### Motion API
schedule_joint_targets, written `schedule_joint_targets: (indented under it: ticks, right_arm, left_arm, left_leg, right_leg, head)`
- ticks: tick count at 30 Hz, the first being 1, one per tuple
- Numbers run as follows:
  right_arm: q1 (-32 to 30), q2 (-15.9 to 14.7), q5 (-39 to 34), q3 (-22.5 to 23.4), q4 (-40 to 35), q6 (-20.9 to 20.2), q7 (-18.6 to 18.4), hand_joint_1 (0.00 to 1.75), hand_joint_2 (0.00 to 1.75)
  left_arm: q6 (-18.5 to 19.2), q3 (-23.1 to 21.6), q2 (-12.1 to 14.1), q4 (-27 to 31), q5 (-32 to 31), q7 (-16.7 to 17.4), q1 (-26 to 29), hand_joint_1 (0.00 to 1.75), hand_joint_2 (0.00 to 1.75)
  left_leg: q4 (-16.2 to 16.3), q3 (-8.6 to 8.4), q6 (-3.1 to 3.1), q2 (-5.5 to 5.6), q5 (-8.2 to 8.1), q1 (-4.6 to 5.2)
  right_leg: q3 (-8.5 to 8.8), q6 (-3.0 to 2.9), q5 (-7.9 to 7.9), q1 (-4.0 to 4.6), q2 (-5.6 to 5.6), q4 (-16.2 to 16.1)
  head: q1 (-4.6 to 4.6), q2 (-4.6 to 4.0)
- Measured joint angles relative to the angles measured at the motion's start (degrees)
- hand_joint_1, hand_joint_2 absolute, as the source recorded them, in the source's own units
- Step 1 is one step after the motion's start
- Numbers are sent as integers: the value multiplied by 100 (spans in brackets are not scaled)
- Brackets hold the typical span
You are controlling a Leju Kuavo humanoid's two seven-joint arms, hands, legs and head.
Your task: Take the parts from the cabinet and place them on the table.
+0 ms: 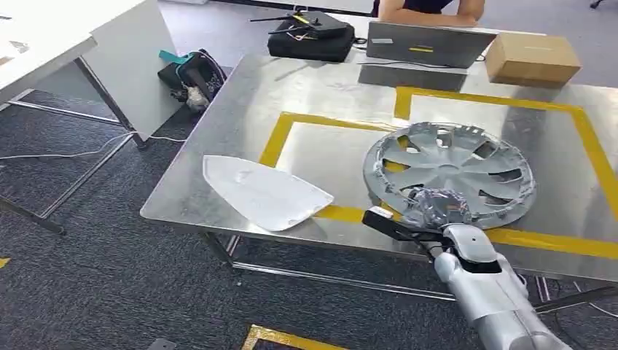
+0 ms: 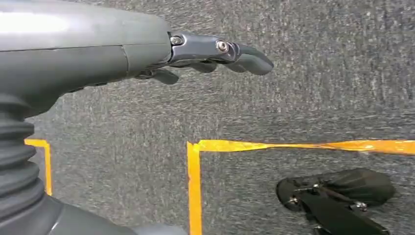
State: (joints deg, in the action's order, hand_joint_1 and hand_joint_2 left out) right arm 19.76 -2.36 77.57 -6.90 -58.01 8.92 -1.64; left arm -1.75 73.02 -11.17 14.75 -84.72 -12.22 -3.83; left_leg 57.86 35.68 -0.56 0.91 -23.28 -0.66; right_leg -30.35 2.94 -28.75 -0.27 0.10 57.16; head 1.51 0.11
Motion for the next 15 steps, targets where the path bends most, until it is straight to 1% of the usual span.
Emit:
schedule_joint_targets:
  ticks: [2,3,5,7,9,12,15]
  right_arm:
    - [-204,-83,-15,173,-151,-9,-76,175,175]
    - [-356,-140,-33,284,-256,-11,-72,175,175]
    - [-629,-273,-81,624,-511,-11,0,175,175]
    - [-881,-380,-96,964,-693,-11,70,175,175]
    - [-1197,-450,-77,1365,-951,-24,239,175,175]
    - [-1662,-450,8,2042,-1376,-89,607,175,175]
    - [-1937,-437,66,2450,-1639,-155,730,175,175]
  left_arm:
    - [0,0,-7,2,9,-11,-9,0,175]
    - [-2,0,-13,0,11,-11,-11,0,175]
    - [-13,9,-26,2,13,-7,16,0,175]
    - [-77,15,-37,2,15,13,42,0,175]
    - [-207,20,-48,2,13,74,50,0,175]
    - [-406,20,-57,2,11,231,52,0,175]
    - [-474,22,-55,2,7,291,49,0,175]
  left_leg:
    - [0,-23,6,-3,-7,-1]
    - [0,-34,8,16,-9,-1]
    - [0,-50,10,39,-18,-1]
    - [0,-62,11,47,-29,-1]
    - [0,-80,11,49,-46,-1]
    - [0,-114,12,39,-67,-1]
    - [-1,-130,11,35,-75,-1]
  right_leg:
    - [20,6,-8,-3,-6,-4]
    - [39,10,-17,-3,-25,-5]
    - [72,11,-38,-3,-53,-6]
    - [89,6,-45,-3,-54,-15]
    - [116,13,-55,-1,-51,-23]
    - [149,15,-63,-1,-44,-36]
    - [167,20,-70,-1,-39,-43]
  head:
    - [-7,0]
    - [2,0]
    - [0,0]
    - [0,0]
    - [2,0]
    - [0,0]
    - [0,0]
